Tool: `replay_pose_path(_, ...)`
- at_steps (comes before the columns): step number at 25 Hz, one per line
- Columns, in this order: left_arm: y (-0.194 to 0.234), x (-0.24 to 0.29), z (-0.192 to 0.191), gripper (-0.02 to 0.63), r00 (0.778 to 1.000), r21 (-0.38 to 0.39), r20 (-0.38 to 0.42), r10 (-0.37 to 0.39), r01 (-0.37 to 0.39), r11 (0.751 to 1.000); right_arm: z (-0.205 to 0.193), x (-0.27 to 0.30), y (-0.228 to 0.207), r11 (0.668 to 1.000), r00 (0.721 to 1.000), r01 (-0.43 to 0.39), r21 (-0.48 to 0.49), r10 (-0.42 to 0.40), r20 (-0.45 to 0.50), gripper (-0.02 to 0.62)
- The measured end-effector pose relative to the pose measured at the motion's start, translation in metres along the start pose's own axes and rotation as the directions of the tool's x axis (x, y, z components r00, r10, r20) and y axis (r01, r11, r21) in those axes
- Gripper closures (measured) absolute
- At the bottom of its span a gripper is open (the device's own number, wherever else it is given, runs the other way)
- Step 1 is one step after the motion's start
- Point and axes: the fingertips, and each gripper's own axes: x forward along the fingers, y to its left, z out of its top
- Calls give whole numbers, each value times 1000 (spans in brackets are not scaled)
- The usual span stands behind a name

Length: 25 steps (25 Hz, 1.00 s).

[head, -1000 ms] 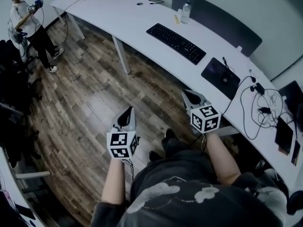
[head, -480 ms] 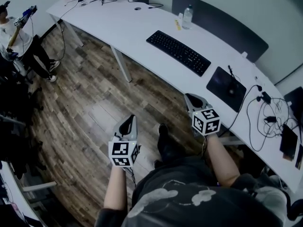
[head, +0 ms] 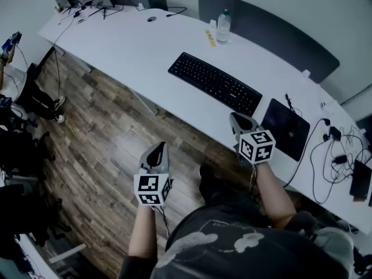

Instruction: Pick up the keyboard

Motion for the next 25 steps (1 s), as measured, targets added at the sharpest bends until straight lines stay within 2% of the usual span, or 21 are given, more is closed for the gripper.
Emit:
replay_pose_path(10,5,111,43,604,996,38,-47,-76,78,996,26,62,-77,996,999,48,70,-49,9,594)
replay_pose_path(20,-11,162,68,604,988,107,-86,-125,133,985,36,68,-117,989,996,75,124,-79,31,594)
replay_pose_path(25,-13,188,83,604,981,171,-103,-164,180,969,40,64,-125,984,993,102,146,-110,46,594)
